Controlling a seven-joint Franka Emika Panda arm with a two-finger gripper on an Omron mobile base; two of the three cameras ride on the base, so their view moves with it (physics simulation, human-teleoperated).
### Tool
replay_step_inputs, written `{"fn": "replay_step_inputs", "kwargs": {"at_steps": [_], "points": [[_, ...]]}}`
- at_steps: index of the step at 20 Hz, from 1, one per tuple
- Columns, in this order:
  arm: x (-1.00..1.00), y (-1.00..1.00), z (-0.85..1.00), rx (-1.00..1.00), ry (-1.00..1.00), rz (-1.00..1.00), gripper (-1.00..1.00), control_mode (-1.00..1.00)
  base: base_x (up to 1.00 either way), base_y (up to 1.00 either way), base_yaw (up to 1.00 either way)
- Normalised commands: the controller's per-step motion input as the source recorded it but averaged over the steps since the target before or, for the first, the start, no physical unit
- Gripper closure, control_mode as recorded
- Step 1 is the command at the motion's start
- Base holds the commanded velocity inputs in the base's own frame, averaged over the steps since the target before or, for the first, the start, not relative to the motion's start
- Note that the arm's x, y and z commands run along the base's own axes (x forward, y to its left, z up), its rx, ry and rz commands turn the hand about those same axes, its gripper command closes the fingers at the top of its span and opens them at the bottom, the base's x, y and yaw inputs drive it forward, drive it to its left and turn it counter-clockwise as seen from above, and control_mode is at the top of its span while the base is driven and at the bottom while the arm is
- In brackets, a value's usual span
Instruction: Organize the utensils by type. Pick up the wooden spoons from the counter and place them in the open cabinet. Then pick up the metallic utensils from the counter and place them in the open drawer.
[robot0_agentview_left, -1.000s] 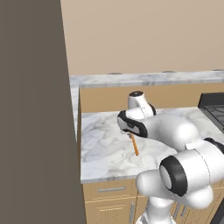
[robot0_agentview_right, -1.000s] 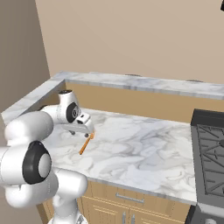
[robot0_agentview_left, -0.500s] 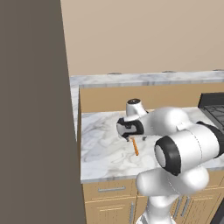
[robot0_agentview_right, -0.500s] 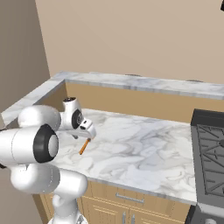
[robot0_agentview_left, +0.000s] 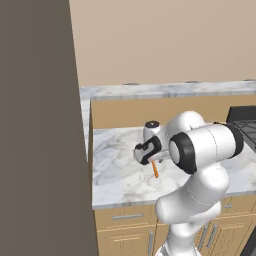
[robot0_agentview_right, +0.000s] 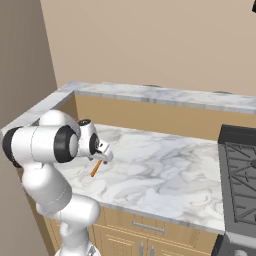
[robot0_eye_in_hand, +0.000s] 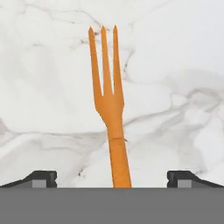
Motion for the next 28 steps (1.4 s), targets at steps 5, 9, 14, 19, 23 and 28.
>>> {"fn": "replay_step_inputs", "kwargs": {"at_steps": [5, 9, 14, 19, 23, 28], "points": [[0.40, 0.00, -0.23, 0.00, -0.05, 0.00, -1.00, -1.00, 0.00, 0.00, 0.00], [0.14, -0.03, -0.28, 0.00, -0.08, 0.00, 1.00, -1.00, 0.00, 0.00, 0.00], [0.00, -0.19, -0.37, 0.03, -0.11, 0.00, 1.00, -1.00, 0.00, 0.00, 0.00], [0.00, -0.38, -0.40, 0.09, -0.10, -0.02, 1.00, -1.00, 0.00, 0.00, 0.00], [0.00, -0.33, -0.13, 0.07, -0.04, -0.05, 1.00, -1.00, 0.00, 0.00, 0.00], [0.01, -0.08, 0.00, 0.00, 0.00, -0.10, 1.00, -1.00, 0.00, 0.00, 0.00]]}}
